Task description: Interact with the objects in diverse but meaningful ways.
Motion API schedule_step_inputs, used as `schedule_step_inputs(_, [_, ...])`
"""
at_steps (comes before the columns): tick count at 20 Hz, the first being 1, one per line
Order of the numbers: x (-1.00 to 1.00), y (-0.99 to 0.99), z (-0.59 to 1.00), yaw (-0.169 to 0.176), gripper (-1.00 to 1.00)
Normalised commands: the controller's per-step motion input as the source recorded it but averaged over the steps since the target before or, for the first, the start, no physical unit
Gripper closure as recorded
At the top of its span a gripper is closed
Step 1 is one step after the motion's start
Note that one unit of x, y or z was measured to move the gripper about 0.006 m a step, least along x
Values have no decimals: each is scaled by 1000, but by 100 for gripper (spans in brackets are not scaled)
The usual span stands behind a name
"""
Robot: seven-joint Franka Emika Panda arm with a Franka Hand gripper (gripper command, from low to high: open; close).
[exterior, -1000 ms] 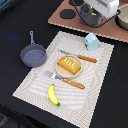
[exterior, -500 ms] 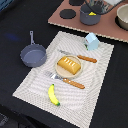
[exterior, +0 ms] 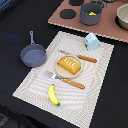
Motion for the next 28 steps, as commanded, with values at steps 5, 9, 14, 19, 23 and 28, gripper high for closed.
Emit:
schedule_step_inputs(5, [467,-635,744,0,-100])
schedule_step_inputs(9, [494,-690,545,-12,-100])
schedule_step_inputs(14, [583,-601,45,-56,-100])
schedule_step_inputs(19, [497,-469,-65,-81,-100])
schedule_step_inputs(23, [299,-307,-162,-122,-100])
schedule_step_inputs(28, [115,-11,-219,-81,-100])
